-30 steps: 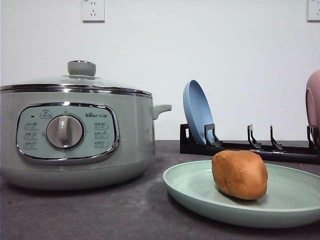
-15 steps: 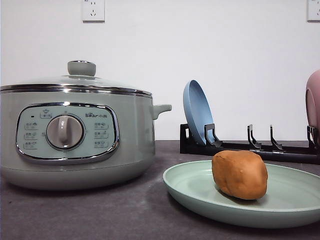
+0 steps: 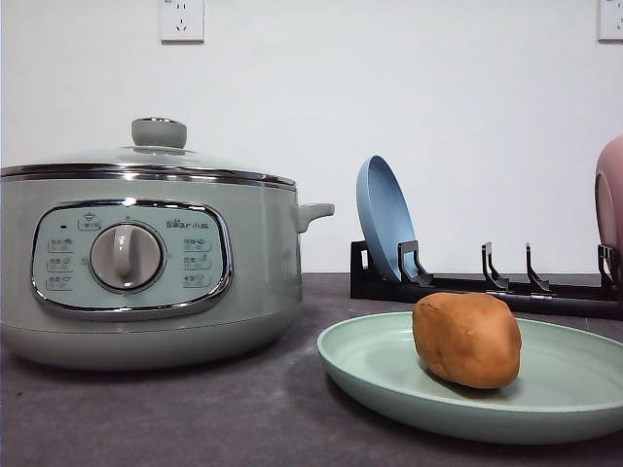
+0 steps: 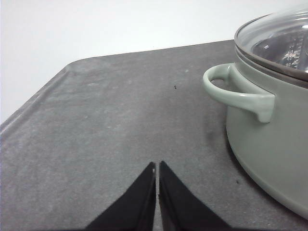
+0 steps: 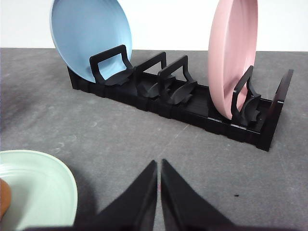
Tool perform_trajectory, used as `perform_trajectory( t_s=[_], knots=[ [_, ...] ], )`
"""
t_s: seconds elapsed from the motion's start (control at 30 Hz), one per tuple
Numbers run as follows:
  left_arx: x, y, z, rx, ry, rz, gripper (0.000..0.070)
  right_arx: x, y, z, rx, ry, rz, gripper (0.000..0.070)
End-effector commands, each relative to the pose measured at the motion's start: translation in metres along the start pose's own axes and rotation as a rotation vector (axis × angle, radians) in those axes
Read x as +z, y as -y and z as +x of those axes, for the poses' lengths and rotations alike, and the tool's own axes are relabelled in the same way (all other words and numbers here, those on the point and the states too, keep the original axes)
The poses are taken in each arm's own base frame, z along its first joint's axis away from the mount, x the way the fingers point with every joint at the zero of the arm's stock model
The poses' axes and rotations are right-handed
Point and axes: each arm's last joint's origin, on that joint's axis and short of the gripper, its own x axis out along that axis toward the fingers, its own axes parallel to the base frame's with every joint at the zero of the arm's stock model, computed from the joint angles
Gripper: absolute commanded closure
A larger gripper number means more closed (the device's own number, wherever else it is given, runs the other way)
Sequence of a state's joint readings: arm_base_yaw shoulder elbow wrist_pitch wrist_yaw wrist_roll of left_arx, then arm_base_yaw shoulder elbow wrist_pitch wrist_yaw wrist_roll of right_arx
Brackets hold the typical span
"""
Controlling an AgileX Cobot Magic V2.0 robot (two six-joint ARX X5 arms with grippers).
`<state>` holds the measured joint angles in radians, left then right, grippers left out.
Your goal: Transfer potato from steamer to green plate
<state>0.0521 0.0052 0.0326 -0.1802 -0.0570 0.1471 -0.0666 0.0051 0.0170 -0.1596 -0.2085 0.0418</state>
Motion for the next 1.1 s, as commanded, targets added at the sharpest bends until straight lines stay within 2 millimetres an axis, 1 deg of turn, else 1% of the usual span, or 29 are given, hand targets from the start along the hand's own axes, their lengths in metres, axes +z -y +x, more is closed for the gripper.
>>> perform_trajectory(
  t_s=[0.0, 1.07],
  knots=[
    [-0.0072, 0.0009, 0.0019, 0.003, -0.026, -0.002, 0.0697, -0.0016, 0.0005, 0.0004, -0.003, -0.002, 0.011, 0.07],
    [-0.0072, 0.0009, 0.0019, 0.003, -0.026, -0.002, 0.0697, -0.0016, 0.0005, 0.0004, -0.003, -0.002, 0.011, 0.07]
  ],
)
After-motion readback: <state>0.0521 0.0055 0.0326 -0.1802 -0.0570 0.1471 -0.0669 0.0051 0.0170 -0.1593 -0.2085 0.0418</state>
